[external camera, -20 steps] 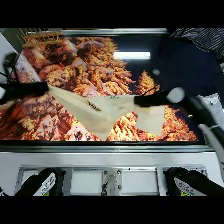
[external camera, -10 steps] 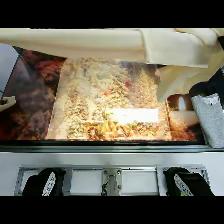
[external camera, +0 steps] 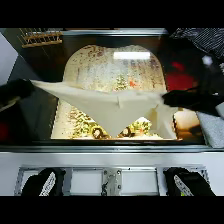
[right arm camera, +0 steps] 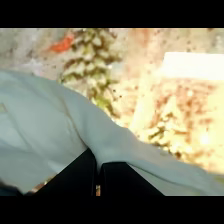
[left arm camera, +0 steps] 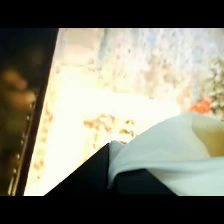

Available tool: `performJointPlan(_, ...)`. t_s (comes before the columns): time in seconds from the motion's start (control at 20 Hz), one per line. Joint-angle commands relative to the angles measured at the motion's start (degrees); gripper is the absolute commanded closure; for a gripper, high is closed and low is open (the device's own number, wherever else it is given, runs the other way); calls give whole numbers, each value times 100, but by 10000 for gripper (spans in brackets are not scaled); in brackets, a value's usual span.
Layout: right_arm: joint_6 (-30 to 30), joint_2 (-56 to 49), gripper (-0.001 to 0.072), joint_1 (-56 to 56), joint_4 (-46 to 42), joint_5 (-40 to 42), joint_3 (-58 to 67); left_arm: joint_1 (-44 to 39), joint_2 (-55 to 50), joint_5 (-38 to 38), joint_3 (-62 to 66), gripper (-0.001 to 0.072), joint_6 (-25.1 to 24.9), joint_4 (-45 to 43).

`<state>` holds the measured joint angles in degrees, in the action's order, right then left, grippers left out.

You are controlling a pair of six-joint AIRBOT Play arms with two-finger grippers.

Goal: Fold the clothes and pants, and hang the long-sleeved shirts on hangers.

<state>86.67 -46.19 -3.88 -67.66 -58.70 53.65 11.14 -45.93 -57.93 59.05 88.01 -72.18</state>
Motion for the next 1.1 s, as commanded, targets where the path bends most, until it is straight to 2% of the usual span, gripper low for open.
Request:
performJointPlan(0.0,-120,-101,685,-273,238,479,-1604,-240,-516,63,-1029,704,-9,9)
performJointPlan(0.05,-120,-157,614,-262,382,411,-1864,-348,-638,85,-1196,704,-11,9)
performJointPlan(0.1,-122,-210,382,-264,433,330,-2020,-439,-750,127,-1325,704,-9,9)
performJointPlan(0.15,-120,-251,222,-262,428,236,-2074,-518,-872,153,-1408,704,-9,-22)
performJointPlan(0.45,-122,-452,225,-264,455,216,-2076,-579,-1099,166,-1403,704,-13,-33)
performJointPlan(0.6,-149,-782,225,-267,761,229,-2076,-579,-1102,166,-1403,704,-11,-33)
performJointPlan(0.7,-146,-990,229,-275,796,247,-2076,-579,-1102,170,-1403,704,-13,-33)
performJointPlan(0.75,-146,-1067,315,-275,800,284,-2076,-579,-1102,168,-1403,704,-11,-33)
performJointPlan(0.8,-149,-1123,436,-275,870,328,-2076,-579,-1102,168,-1403,704,-11,-33)
performJointPlan(0.9,-313,-1143,478,-275,1174,433,-2074,-579,-1102,184,-1403,704,-11,-31)
performJointPlan(0.95,-483,-1143,613,-275,1364,450,-2074,-579,-1102,192,-1403,704,-11,-31)
performJointPlan(1.0,-573,-1141,699,-275,1421,448,-2072,-579,-1102,201,-1403,704,-11,-31)
performJointPlan(1.05,-573,-1141,700,-273,1410,446,-2072,-579,-1102,203,-1403,704,-11,-31)
